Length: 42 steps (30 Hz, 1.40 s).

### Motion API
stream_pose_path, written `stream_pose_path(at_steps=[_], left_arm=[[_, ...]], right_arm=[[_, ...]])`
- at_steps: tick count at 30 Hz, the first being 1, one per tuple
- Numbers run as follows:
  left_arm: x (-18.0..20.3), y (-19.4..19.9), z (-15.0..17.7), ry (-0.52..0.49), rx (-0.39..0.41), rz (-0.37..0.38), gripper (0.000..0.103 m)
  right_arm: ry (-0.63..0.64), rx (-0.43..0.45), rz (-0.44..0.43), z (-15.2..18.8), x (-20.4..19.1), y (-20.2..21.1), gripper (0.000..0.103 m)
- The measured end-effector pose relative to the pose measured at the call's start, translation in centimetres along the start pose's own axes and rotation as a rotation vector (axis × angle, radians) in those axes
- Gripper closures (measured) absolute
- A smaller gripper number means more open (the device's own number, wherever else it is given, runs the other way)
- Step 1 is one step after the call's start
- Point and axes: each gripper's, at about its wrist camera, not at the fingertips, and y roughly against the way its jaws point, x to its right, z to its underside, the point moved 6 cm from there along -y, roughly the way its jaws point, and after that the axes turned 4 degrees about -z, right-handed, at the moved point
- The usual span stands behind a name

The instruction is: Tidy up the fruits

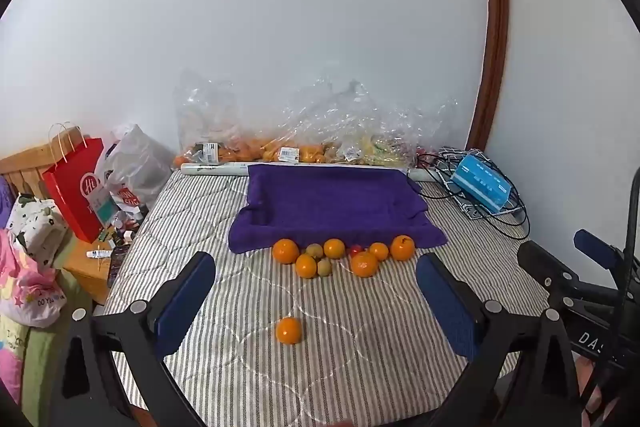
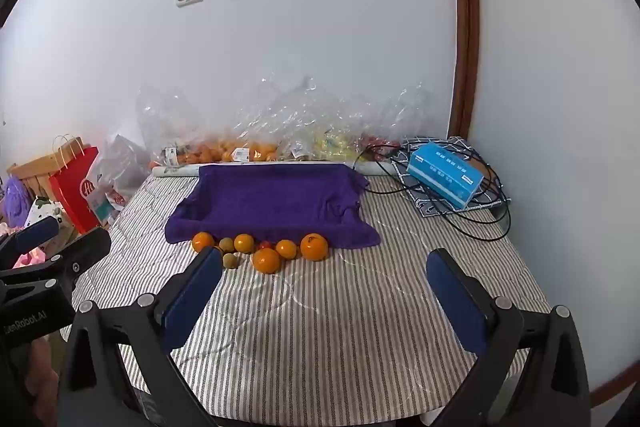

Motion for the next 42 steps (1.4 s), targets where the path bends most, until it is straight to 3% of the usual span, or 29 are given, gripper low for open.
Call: stream_pose_path(at_steps=[6, 42], left_arm=[[-0.8, 0.4, -0.9, 0.012, -0.024, 0.023, 0.002], [-1.4, 0.3, 0.2, 0.011, 0.0, -0.03, 0.002]], right_arm=[[0.001, -0.003, 0.001, 0.3, 0.3, 0.0, 0.002], [0.016, 0.006, -0.021, -0.3, -0.2, 1.1, 0.002]])
